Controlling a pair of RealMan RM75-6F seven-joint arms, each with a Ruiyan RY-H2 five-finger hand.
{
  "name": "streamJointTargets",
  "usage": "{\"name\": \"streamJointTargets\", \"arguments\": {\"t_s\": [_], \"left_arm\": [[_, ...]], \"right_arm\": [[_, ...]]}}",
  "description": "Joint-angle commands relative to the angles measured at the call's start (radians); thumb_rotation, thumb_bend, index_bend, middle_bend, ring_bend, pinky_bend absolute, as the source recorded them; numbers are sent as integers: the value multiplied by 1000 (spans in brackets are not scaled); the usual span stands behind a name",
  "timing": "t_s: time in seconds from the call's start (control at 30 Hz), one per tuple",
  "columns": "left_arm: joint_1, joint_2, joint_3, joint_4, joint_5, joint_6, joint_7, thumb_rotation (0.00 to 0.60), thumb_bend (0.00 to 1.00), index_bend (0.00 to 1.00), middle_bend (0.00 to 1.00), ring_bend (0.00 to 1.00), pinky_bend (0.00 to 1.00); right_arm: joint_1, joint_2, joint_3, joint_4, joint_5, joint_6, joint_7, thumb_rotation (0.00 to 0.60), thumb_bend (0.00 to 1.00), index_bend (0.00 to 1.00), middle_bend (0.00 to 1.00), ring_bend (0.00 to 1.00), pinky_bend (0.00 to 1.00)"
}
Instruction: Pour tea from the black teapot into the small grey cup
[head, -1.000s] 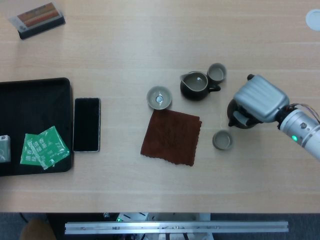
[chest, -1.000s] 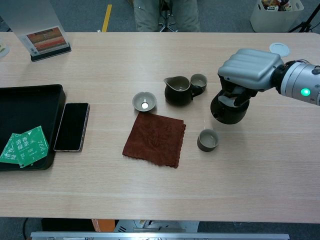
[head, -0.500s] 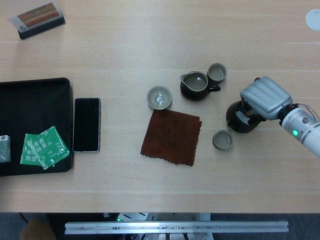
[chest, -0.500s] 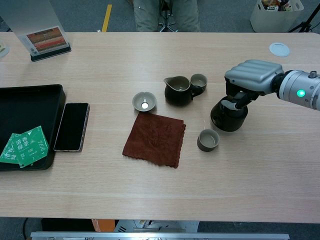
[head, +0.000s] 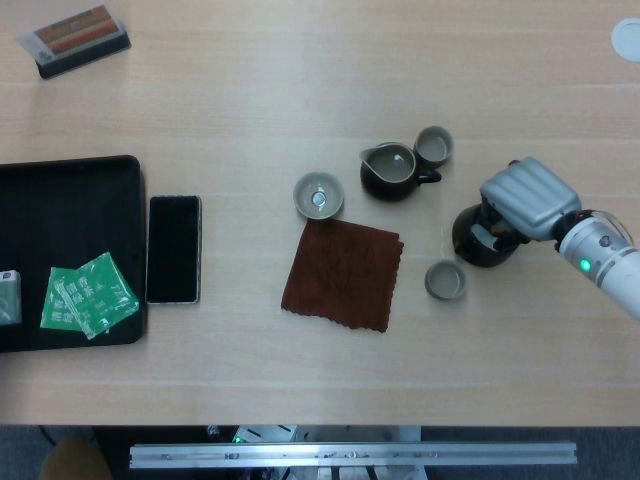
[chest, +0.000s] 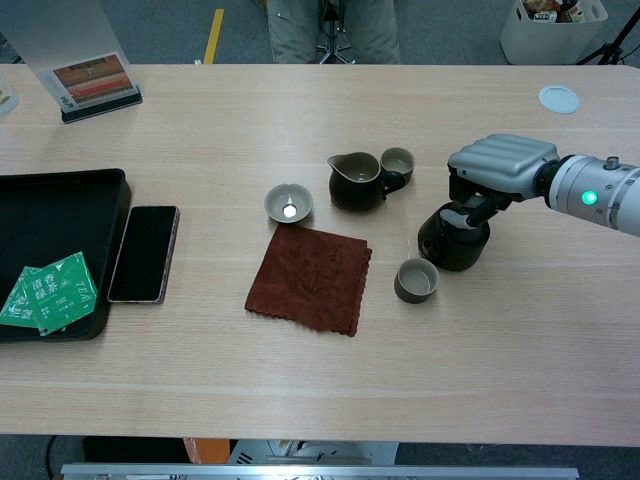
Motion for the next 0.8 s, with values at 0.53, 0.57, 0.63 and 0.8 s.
{"name": "streamJointTargets", "arguments": {"t_s": [0.53,0.57,0.63,0.8], "left_arm": [[-10,-9,0,10,-1,-13,-4,600,394,274,298,230,215],[-11,-10,0,11,-1,-13,-4,600,394,274,298,230,215],[-11,-10,0,11,-1,-12,-5,600,394,274,298,230,215],[-10,-9,0,11,-3,-11,-4,600,394,275,298,230,215]], "right_arm": [[-8,-1,-1,-9,-6,-8,-24,380,414,780,696,623,397],[-8,-1,1,-9,-7,-8,-23,375,412,768,680,606,396],[-9,2,2,-11,-10,-9,-20,370,410,749,660,584,389],[-10,9,7,-17,-21,-6,-18,366,407,676,610,539,347]]}}
